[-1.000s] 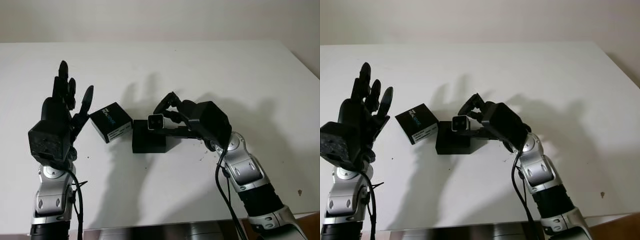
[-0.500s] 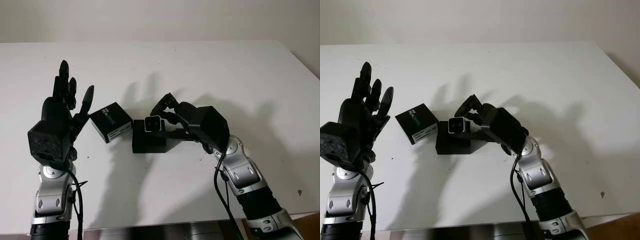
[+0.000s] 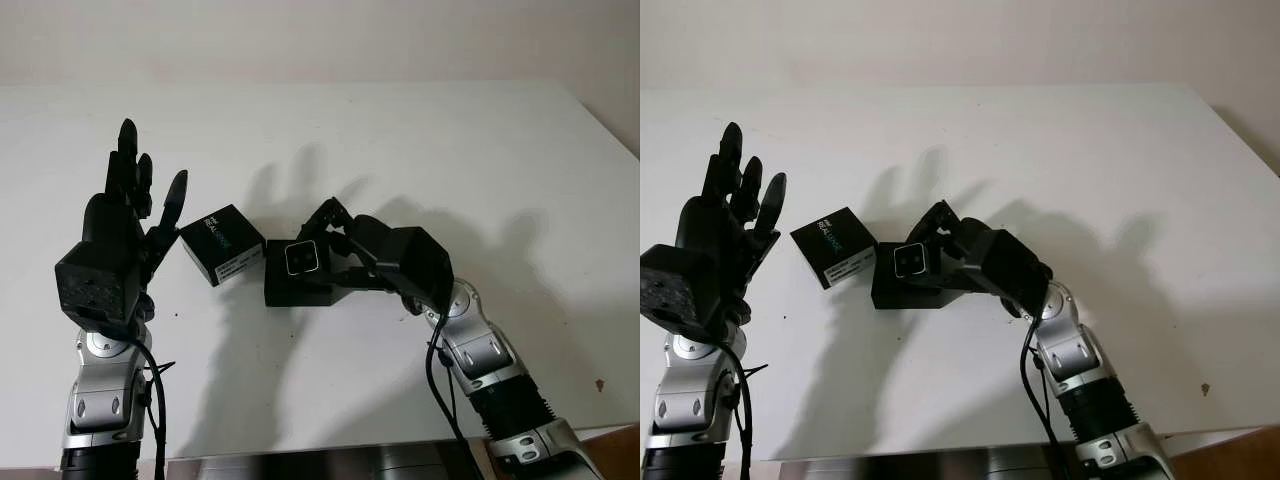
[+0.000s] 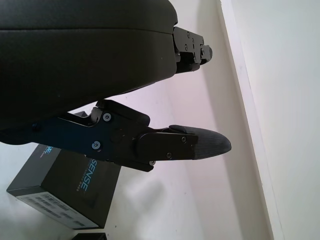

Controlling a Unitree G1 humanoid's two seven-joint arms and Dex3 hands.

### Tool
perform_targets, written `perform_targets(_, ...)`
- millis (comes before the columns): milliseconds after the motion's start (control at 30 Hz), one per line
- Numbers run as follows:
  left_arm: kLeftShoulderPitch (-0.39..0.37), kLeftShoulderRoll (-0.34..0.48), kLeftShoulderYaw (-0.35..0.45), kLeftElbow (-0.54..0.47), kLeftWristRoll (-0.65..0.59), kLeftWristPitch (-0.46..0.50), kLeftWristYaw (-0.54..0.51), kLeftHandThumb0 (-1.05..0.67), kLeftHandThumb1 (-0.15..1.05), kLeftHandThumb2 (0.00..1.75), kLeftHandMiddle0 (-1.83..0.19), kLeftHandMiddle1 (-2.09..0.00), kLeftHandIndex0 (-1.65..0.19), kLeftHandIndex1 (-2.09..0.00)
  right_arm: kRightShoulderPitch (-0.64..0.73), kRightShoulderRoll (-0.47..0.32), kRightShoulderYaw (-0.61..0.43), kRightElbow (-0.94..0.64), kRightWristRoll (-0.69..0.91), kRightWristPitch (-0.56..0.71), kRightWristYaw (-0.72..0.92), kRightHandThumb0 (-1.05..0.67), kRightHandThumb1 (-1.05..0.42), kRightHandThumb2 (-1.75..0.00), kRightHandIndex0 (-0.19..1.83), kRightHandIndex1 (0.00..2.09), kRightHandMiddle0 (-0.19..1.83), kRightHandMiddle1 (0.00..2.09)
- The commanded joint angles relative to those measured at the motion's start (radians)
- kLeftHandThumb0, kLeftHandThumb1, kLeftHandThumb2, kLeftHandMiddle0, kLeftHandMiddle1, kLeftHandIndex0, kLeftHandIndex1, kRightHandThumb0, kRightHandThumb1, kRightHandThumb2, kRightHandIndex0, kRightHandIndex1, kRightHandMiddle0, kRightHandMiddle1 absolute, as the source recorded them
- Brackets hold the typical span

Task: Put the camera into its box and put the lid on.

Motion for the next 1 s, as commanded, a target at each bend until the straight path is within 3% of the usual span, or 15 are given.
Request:
perform_targets(0,-0.004,0.001,-0.008,0.001,0.003,-0.013,0.001,-0.61,1.05,0.36,-0.09,-0.05,-0.01,-0.05,-0.015,0.01,-0.002,0.024,0.005,-0.008,0.0,-0.4,-1.05,-0.1,0.19,0.02,0.18,1.87)
perform_targets(967,-0.003,0.005,-0.011,0.011,0.004,-0.027,-0.001,-0.61,1.05,0.37,-0.09,-0.05,-0.01,-0.05,0.004,0.073,0.017,0.082,-0.018,0.02,-0.066,-0.39,-1.05,-0.18,0.16,0.05,0.17,1.9)
